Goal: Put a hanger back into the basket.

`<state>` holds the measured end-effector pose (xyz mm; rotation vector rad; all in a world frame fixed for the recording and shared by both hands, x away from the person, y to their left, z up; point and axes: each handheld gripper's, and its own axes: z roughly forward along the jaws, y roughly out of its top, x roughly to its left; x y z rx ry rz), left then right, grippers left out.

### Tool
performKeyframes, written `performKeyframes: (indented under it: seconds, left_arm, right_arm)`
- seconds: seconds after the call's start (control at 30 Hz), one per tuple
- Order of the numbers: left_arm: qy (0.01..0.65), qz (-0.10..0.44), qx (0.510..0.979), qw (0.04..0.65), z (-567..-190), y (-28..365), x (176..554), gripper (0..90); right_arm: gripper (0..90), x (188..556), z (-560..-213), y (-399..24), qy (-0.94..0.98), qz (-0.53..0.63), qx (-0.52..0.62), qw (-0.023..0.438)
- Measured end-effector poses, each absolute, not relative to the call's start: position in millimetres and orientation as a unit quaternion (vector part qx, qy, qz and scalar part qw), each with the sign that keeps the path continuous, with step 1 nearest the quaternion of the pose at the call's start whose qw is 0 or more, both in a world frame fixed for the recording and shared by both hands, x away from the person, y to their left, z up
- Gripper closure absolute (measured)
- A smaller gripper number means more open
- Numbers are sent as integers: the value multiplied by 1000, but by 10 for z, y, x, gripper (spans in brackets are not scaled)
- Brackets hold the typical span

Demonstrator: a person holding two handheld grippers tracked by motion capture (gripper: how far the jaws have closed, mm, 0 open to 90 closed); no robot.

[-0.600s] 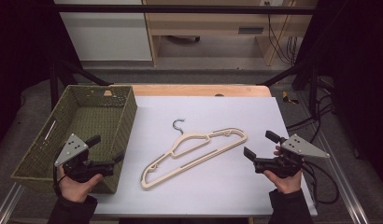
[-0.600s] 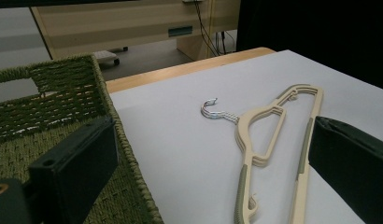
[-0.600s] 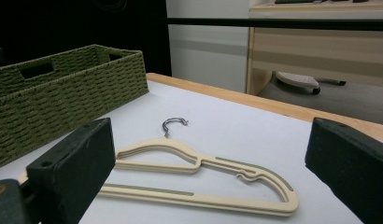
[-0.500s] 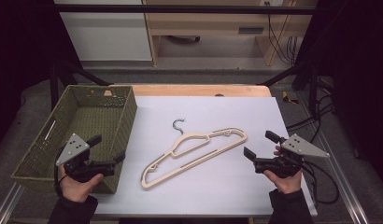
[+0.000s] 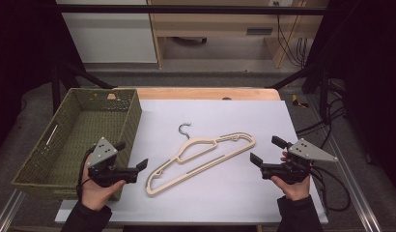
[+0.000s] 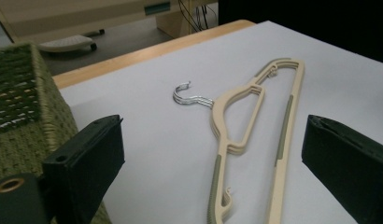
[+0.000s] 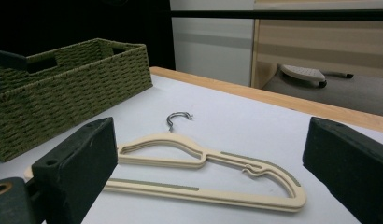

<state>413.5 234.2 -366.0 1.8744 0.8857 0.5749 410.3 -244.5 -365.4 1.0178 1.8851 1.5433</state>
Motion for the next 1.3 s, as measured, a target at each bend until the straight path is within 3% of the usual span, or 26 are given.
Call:
performKeyframes:
  seconds: [0.73,0.97,1.3]
  left_arm:
    - [364,165,837,374,-4176,1759,4573,212]
    - [380,149,848,339,-4403,1713,4743,353]
    - [387,134,861,302,-4619,1680,4922,488]
  right_arm:
    - [37,4145,-3711,-2356,705,556,372,235]
    - [37,4162,-3734,-2328,710,552,371,233]
    - [37,4170,-3747,-2312,712,548,372,231]
